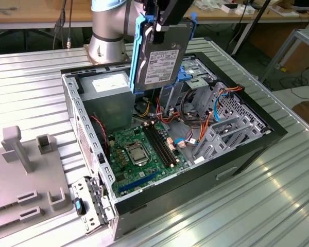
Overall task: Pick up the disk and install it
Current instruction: 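Pick up the disk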
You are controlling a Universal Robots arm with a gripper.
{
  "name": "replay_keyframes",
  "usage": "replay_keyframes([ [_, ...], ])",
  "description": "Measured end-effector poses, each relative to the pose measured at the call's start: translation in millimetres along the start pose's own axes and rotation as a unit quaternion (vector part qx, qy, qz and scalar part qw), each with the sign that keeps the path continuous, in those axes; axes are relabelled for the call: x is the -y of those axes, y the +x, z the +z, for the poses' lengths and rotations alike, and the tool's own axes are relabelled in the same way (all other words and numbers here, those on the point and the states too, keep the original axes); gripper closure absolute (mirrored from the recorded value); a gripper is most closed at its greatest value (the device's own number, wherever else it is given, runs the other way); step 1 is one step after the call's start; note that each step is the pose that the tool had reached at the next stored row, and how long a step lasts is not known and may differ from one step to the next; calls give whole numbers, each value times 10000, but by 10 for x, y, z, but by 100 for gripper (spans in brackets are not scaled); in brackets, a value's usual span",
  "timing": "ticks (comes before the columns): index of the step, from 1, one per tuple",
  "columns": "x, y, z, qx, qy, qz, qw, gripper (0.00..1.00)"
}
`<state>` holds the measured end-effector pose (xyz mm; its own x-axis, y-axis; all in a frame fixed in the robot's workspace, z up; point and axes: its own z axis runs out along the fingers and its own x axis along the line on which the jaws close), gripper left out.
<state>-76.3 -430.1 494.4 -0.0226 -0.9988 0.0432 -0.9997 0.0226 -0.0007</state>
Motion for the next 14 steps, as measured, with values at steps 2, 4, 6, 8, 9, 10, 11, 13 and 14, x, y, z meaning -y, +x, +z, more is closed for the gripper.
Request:
replay_keyframes([
  [2, 21, 57, 10, -1, -1, 0, 10000, 63],
  [4, 40, 111, 20, -1, -1, 0, 10000, 63],
  [6, 60, 169, 31, -1, 0, 0, 10000, 63],
  [8, 80, 206, 38, -2, 0, 0, 10000, 63],
  [9, 95, 233, 47, -2, 0, 0, 10000, 63],
  [10, 104, 250, 53, -2, 0, 0, 10000, 63],
  [11, 117, 275, 61, -3, 0, 0, 10000, 63],
  [13, 135, 286, 67, -2, 0, 0, 10000, 63],
  [14, 135, 286, 67, -3, 0, 0, 10000, 63],
])
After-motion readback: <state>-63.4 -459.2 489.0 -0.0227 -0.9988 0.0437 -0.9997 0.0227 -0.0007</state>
